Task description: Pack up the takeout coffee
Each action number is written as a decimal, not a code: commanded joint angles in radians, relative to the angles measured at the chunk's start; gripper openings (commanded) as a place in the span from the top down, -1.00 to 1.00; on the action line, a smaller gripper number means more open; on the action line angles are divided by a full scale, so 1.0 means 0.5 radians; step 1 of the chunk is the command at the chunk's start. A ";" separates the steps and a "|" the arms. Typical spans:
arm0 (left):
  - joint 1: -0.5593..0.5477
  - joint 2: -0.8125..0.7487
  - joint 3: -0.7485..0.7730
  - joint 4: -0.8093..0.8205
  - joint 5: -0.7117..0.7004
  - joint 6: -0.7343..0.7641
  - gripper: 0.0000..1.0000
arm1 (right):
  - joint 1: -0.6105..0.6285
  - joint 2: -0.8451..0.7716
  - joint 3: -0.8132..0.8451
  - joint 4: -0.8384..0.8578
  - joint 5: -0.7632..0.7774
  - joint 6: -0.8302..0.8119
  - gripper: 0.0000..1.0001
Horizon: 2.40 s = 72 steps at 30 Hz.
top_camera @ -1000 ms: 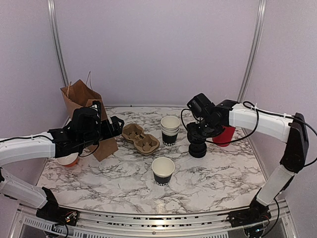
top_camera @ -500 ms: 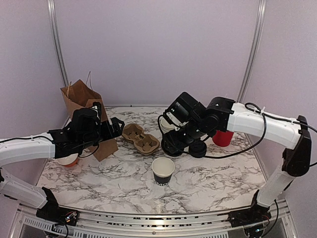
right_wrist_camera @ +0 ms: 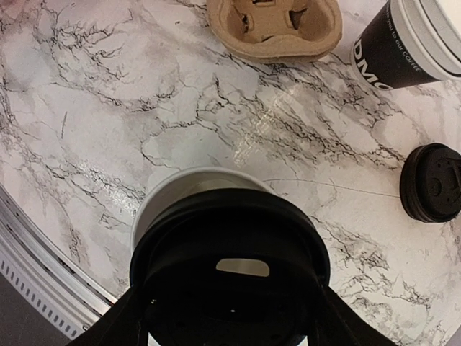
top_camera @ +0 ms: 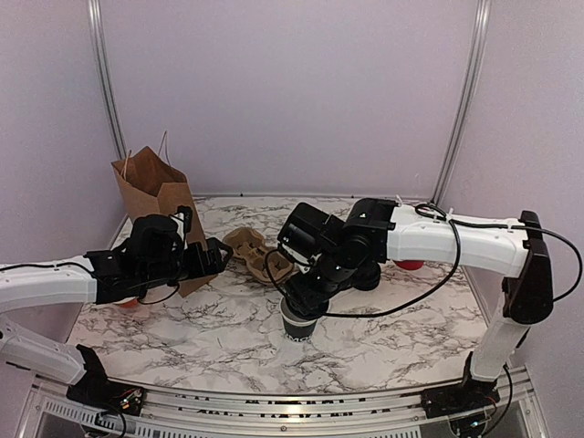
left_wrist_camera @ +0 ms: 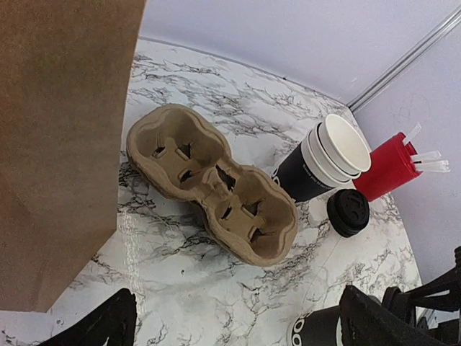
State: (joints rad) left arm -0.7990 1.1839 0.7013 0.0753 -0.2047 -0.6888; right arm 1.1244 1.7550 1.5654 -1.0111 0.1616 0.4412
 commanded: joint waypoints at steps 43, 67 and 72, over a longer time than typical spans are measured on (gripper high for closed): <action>-0.204 0.270 -0.085 0.227 0.215 -0.175 -0.98 | 0.045 0.260 0.330 -0.178 0.026 -0.044 -0.43; -0.212 0.252 -0.136 0.233 0.207 -0.194 -0.98 | 0.046 0.350 0.392 -0.192 0.007 -0.074 -0.48; -0.215 0.265 -0.133 0.236 0.213 -0.196 -0.98 | 0.045 0.350 0.484 -0.225 0.046 -0.081 -0.49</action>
State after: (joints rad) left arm -0.9005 1.3102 0.6456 0.1749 -0.1013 -0.7822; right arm 1.1408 1.9182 1.7332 -1.0996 0.1596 0.4133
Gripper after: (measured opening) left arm 0.993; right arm 0.744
